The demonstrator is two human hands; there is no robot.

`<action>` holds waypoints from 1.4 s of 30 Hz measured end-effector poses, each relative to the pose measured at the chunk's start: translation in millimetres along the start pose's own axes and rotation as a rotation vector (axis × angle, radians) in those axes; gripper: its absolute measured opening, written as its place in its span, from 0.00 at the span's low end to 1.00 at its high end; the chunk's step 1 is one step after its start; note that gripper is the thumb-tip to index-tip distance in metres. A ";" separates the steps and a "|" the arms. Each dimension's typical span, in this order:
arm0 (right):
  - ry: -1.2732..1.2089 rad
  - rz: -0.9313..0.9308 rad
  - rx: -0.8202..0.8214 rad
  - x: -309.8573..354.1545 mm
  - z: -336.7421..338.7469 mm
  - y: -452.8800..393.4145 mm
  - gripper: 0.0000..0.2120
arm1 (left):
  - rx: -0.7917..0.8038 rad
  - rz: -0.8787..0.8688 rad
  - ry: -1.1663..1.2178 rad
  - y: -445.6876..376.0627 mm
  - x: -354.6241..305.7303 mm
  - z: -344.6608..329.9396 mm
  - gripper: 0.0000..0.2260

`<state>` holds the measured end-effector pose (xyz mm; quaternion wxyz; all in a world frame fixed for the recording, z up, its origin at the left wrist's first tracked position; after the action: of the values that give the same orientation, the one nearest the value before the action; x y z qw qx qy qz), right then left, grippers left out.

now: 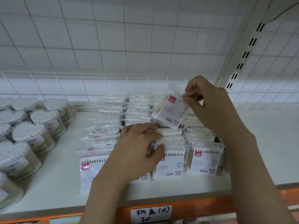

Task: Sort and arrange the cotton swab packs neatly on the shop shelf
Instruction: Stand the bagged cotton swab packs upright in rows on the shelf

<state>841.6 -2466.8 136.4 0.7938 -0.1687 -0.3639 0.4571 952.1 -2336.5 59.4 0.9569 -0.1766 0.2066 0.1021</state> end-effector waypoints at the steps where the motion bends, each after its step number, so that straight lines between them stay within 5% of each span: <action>1: 0.025 0.018 -0.009 0.3 -0.2 -1.4 0.06 | -0.004 -0.001 0.006 0.3 0.1 0.1 0.20; 10: 0.154 0.088 -0.099 4.8 -2.5 -7.1 0.05 | -0.017 -0.013 0.007 0.4 0.1 1.0 0.20; 17: 0.146 0.074 0.114 -3.6 -25.0 -6.5 0.06 | -0.017 -0.021 0.016 -0.7 1.1 -0.6 0.26; 29: 0.051 0.007 0.391 -13.2 -64.0 12.0 0.11 | -0.098 -0.013 0.037 -12.1 2.0 9.4 0.19; 36: 0.117 0.022 0.298 -16.0 -55.6 -2.0 0.14 | -0.116 -0.001 -0.073 -28.9 6.3 4.6 0.20; 42: 0.222 0.002 0.437 -24.6 -75.4 -4.5 0.16 | -0.099 0.002 -0.120 -44.1 10.3 1.0 0.18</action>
<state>891.6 -2485.1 77.4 0.8462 -0.0428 -0.1667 0.5044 973.6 -2375.3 68.9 0.9576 -0.2171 0.1436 0.1235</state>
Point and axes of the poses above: each hand's wrist, its own y-axis away from the middle knuckle, its own z-axis out of the back of the hand, x = y × z, the point moved 6 cm from there along -y, towards the middle knuckle, and after that the axes turned 4 degrees about z, right-handed, at the moved point
